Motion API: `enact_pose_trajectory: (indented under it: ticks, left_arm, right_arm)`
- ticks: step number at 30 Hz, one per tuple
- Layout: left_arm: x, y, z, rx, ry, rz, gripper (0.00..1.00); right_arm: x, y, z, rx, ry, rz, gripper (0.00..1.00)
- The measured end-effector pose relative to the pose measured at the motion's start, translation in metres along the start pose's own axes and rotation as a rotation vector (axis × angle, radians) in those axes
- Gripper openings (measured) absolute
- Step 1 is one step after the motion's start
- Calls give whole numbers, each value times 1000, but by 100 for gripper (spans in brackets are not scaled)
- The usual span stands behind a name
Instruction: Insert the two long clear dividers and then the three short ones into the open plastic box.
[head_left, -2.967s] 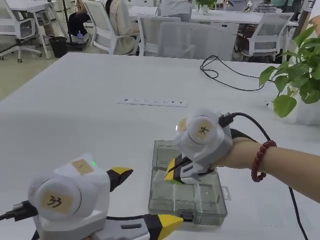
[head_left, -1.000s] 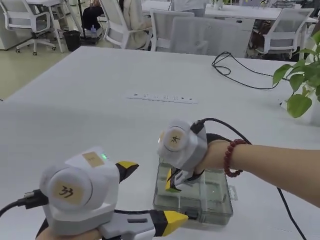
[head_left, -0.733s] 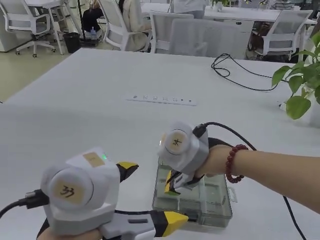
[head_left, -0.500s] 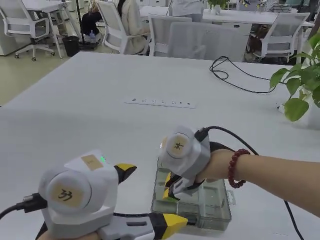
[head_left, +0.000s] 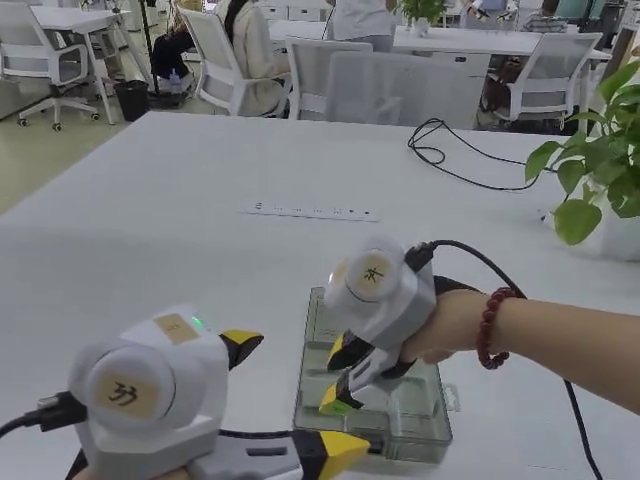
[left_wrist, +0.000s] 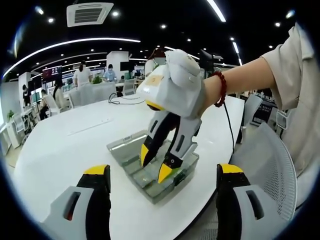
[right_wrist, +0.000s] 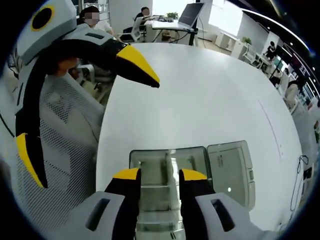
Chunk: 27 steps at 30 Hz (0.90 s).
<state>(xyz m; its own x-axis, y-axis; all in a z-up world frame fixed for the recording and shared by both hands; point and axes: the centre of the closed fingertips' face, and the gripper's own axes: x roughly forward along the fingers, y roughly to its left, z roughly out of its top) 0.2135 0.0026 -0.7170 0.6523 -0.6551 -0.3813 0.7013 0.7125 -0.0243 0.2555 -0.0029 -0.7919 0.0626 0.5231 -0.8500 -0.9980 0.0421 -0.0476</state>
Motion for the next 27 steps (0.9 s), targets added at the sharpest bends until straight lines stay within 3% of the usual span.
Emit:
enact_pose_trajectory:
  ticks: [6,14,27]
  left_arm:
    - [0,2,2,-20,-17,12,89]
    - [-1,5,0,-26,-7,17,89]
    - [1,4,1,-19,1,9,88]
  right_arm:
    - [-17,-2,-7,25,-16,-11,36]
    - [-38,-1,-22,32,-28,-7,41]
    - [-63,-2,-64,79,-13,-27,45]
